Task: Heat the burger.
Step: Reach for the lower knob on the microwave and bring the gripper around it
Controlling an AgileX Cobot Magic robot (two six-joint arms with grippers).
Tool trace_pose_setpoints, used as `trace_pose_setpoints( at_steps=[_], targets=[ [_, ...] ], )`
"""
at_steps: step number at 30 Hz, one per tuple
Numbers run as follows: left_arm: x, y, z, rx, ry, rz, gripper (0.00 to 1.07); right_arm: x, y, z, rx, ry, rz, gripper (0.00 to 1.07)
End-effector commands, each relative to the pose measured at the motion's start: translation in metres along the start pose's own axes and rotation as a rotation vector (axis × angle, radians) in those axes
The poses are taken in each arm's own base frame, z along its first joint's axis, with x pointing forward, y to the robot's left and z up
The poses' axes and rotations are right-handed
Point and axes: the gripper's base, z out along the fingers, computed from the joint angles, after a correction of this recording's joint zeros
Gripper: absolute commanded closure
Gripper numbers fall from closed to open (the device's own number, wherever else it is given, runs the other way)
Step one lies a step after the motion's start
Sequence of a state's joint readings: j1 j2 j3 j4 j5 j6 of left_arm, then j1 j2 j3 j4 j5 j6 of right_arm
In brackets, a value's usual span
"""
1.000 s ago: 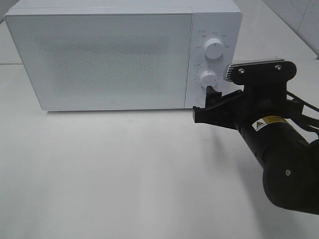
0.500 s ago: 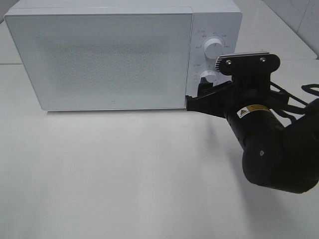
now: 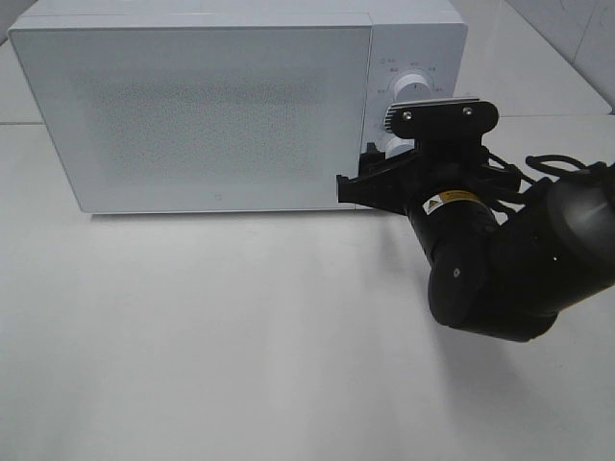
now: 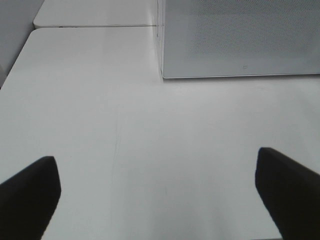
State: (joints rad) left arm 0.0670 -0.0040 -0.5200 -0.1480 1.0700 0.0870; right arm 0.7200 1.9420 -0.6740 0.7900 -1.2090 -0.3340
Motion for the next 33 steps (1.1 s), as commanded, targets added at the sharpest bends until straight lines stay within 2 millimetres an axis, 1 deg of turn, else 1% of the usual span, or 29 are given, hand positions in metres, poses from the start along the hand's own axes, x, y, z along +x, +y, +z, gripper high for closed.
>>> trace_pose_setpoints(
  at_steps=[1, 7, 9, 19, 24, 27, 33],
  targets=[
    [0.002, -0.001, -0.003, 0.000, -0.024, -0.006, 0.09, -0.008, 0.000, 0.010, 0.000, -0.030, 0.026, 0.32],
    [0.002, -0.001, -0.002, 0.000, -0.022, -0.007, 0.09, -0.010, -0.002, 0.016, 0.001, -0.045, 0.024, 0.32],
    [0.002, -0.001, -0.002, 0.000, -0.017, -0.007, 0.09, -0.003, -0.001, 0.025, 0.008, -0.025, 0.018, 0.32],
    [0.002, 0.000, -0.002, 0.000, -0.017, -0.007, 0.09, 0.008, 0.006, 0.042, 0.021, -0.014, 0.022, 0.32],
    [0.002, 0.000, -0.002, 0.000, -0.017, -0.007, 0.09, 0.006, 0.005, 0.042, 0.036, -0.042, 0.041, 0.33],
    [0.002, 0.000, -0.002, 0.000, -0.017, -0.007, 0.09, 0.006, 0.003, 0.043, 0.062, -0.042, 0.085, 0.34],
    [0.002, 0.000, -0.002, 0.000, -0.017, -0.007, 0.09, 0.010, 0.005, 0.046, 0.059, -0.039, 0.078, 0.35]
  ],
)
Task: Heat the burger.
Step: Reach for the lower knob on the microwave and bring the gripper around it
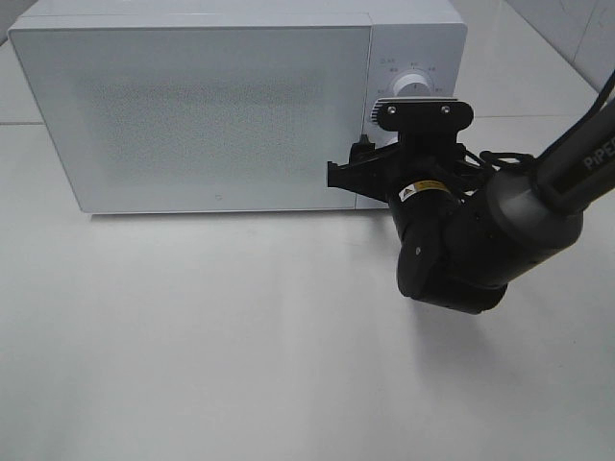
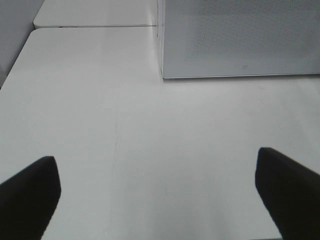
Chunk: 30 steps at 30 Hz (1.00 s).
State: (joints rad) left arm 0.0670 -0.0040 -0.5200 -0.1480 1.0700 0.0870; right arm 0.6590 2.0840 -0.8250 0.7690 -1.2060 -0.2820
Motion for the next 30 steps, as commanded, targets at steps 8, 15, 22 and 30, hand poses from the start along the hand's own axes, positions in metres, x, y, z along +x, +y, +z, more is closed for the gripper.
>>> trace_pose_setpoints(
  at_steps=[8, 15, 22, 30],
  targets=[
    [0.0018, -0.0004, -0.0018, 0.000, -0.017, -0.007, 0.09, -0.0030, -0.0008, 0.0044, 0.019, -0.030, 0.021, 0.48],
    [0.0018, -0.0004, -0.0018, 0.000, -0.017, -0.007, 0.09, -0.0059, -0.0016, 0.0042, 0.028, -0.062, 0.019, 0.89],
    [0.0018, -0.0004, -0.0018, 0.000, -0.017, -0.007, 0.09, -0.0066, -0.0016, 0.0042, 0.027, -0.071, 0.015, 1.07],
    [0.0018, -0.0004, -0.0018, 0.000, -0.017, -0.007, 0.09, -0.0094, 0.0010, 0.0040, -0.001, -0.100, 0.019, 1.07]
  ],
)
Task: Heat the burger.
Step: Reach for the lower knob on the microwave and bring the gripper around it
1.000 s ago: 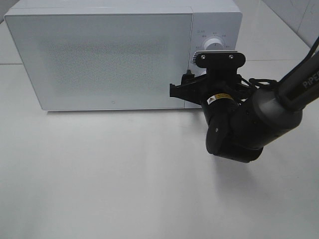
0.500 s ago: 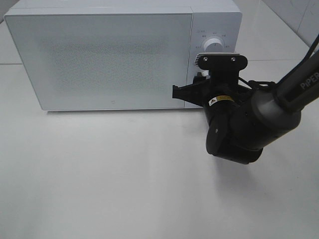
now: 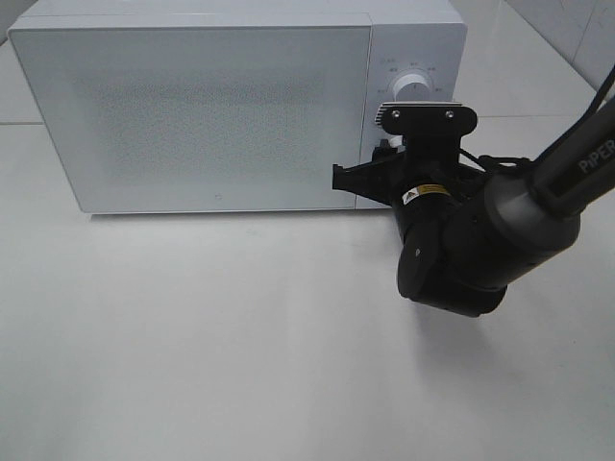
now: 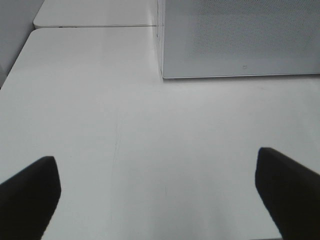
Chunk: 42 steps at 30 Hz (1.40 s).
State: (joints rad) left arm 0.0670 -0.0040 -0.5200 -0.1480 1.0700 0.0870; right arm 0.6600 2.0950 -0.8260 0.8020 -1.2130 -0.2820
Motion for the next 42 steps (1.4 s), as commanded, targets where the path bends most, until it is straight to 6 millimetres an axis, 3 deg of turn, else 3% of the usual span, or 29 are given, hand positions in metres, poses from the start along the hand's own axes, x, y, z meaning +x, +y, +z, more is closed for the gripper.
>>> trace_pose_setpoints(
  at_steps=[1, 7, 9, 14, 22, 27, 29, 32, 42],
  targets=[
    [0.002, 0.000, -0.002, 0.000, -0.017, -0.007, 0.09, -0.014, 0.004, 0.003, -0.040, -0.115, 0.022, 1.07],
    [0.002, 0.000, -0.002, 0.000, -0.017, -0.007, 0.09, -0.016, 0.007, 0.003, -0.086, -0.131, 0.157, 1.07],
    [0.002, 0.000, -0.002, 0.000, -0.017, -0.007, 0.09, -0.017, 0.013, 0.002, -0.159, -0.129, 0.315, 1.07],
    [0.002, 0.000, -0.002, 0.000, -0.017, -0.007, 0.09, -0.018, 0.020, 0.000, -0.257, -0.108, 0.510, 1.07],
    [0.002, 0.000, -0.002, 0.000, -0.017, -0.007, 0.09, -0.019, 0.027, -0.001, -0.343, -0.072, 0.681, 1.07],
    [0.002, 0.000, -0.002, 0.000, -0.017, -0.007, 0.09, -0.021, 0.033, -0.004, -0.437, -0.003, 0.951, 1.07],
    [0.002, 0.000, -0.002, 0.000, -0.017, -0.007, 0.09, -0.021, 0.034, -0.004, -0.443, 0.007, 0.989, 1.07],
    [0.002, 0.000, -0.002, 0.000, -0.017, -0.007, 0.09, -0.021, 0.034, -0.004, -0.451, 0.053, 1.189, 1.07],
    [0.002, 0.000, -0.002, 0.000, -0.017, -0.007, 0.09, -0.028, 0.032, -0.005, -0.498, 0.054, 1.502, 1.07]
  ],
)
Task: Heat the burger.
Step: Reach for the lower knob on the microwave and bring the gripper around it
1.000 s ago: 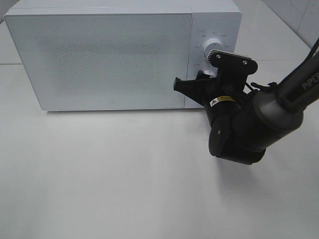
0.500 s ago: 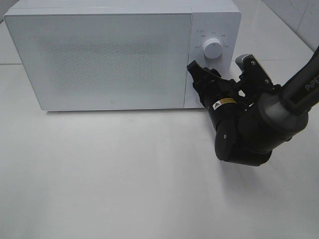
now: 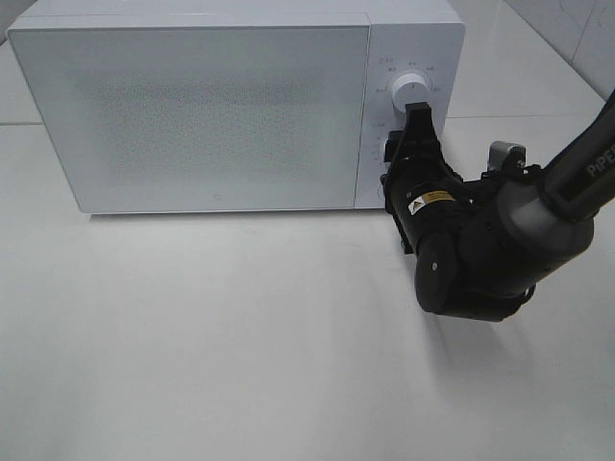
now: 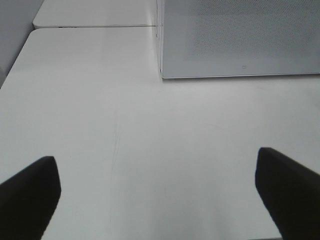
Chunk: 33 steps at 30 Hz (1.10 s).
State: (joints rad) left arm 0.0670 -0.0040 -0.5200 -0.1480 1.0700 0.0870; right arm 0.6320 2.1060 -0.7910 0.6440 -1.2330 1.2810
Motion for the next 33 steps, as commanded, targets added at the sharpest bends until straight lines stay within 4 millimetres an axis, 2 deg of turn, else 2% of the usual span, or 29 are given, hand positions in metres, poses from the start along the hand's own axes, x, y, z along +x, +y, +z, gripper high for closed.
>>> trace_pose_setpoints(
  at_steps=[1, 33],
  targets=[
    [0.0018, -0.0004, -0.0018, 0.000, -0.017, -0.007, 0.09, 0.0306, 0.0363, -0.0011, -0.269, 0.243, 0.107, 1.07],
    [0.0018, -0.0004, -0.0018, 0.000, -0.017, -0.007, 0.09, 0.0245, 0.0352, 0.0004, -0.250, 0.185, 0.199, 1.07]
  ],
)
